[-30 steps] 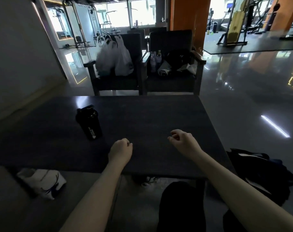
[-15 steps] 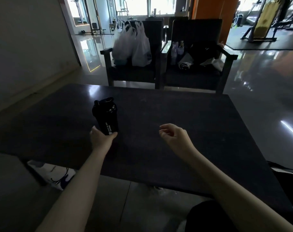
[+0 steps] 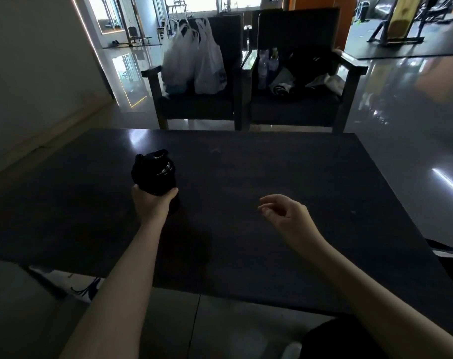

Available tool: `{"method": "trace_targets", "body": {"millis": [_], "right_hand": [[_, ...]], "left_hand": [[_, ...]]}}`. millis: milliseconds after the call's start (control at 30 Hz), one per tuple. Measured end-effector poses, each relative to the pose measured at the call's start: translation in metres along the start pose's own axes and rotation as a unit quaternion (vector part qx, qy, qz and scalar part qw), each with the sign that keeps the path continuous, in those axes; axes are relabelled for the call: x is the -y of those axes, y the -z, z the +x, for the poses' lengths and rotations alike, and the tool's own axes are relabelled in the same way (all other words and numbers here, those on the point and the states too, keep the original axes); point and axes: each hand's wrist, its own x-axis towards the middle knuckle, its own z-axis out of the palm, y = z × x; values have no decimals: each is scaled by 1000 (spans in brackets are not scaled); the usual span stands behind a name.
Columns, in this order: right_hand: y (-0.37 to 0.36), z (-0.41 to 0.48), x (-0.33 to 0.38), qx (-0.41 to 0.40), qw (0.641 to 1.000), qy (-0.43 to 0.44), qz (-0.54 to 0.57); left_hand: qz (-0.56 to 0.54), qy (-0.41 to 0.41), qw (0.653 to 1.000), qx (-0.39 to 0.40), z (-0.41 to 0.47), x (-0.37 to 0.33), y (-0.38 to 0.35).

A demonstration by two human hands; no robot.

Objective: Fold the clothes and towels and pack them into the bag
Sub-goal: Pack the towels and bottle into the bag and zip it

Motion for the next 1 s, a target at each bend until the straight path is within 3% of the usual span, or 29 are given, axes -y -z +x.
{"method": "trace_targets", "body": {"millis": [200, 367, 500, 633, 900, 1000], "right_hand": [[25, -10, 0, -14, 999, -2, 30], [63, -20, 13, -33, 998, -9, 58], [99, -26, 4, -25, 999, -11, 28], [139, -36, -9, -40, 997, -31, 67], [241, -80, -46, -214, 971, -34, 103], [281, -100, -67, -282, 955, -41, 82]], "left_hand": [[66, -90, 987, 119, -68, -20, -21], [44, -153, 960, 229, -136, -52, -58], [32, -159, 934, 318, -181, -75, -93], [64, -177, 899, 395, -226, -96, -129], [55, -175, 820, 543, -322, -140, -202], [85, -214, 786, 574, -357, -153, -230]]}}
